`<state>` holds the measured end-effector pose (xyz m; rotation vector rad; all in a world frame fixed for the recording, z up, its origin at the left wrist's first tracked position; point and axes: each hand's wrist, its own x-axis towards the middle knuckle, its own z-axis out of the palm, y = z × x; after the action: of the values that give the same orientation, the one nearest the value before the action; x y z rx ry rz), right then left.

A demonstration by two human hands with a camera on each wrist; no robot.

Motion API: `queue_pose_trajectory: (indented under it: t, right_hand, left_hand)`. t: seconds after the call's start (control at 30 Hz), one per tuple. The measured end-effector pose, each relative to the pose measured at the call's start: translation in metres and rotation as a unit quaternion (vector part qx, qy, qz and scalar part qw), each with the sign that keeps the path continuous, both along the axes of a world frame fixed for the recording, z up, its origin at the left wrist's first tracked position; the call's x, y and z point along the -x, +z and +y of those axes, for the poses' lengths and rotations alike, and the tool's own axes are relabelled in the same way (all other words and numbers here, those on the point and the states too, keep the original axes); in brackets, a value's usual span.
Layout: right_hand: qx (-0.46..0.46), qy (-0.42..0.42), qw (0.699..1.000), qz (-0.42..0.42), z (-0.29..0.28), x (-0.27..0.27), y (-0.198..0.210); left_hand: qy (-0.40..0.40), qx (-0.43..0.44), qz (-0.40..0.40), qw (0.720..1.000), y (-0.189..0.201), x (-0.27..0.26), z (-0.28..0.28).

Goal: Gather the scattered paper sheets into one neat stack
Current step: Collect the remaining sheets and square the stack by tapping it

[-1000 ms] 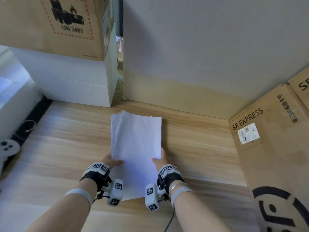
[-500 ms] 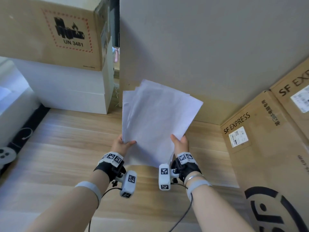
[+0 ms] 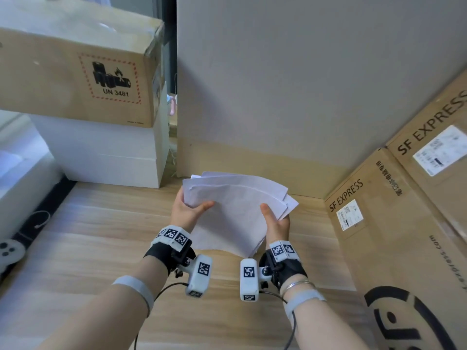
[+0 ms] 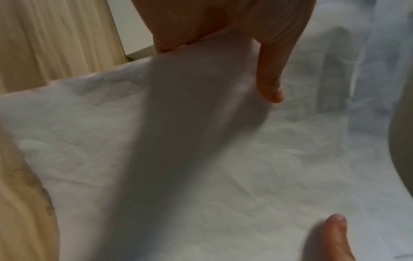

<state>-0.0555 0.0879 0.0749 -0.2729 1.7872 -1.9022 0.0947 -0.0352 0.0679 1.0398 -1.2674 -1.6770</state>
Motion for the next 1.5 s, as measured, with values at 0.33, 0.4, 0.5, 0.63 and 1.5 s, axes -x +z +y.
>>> queue_pose_trajectory:
  t: [0.33, 0.4, 0.5, 0.63, 1.5]
  right_hand:
    - [0.010, -0.040, 0.998, 0.046, -0.020, 0.014, 0.045]
    - [-0.009, -0.039, 0.998, 0.048, -0.022, 0.017, 0.047]
    - [-0.020, -0.049, 0.997, 0.064, -0.022, 0.020, 0.041]
    - [0.004, -0.040, 0.997, 0.061, -0.019, 0.016, 0.038]
    - [0.001, 0.059, 0.993, 0.099, -0.018, 0.019, 0.045]
  left_hand:
    - [0.066, 0.135, -0.025, 0.988, 0.045, 0.016, -0.001]
    - [0.085, 0.133, -0.033, 0.987, 0.049, 0.020, -0.004]
    - [0.114, 0.111, -0.014, 0.987, 0.047, 0.023, -0.007]
    - [0.118, 0.107, -0.017, 0.987, 0.041, 0.023, -0.004]
    - [-0.109, -0.020, -0.062, 0.992, -0.002, -0.007, -0.033]
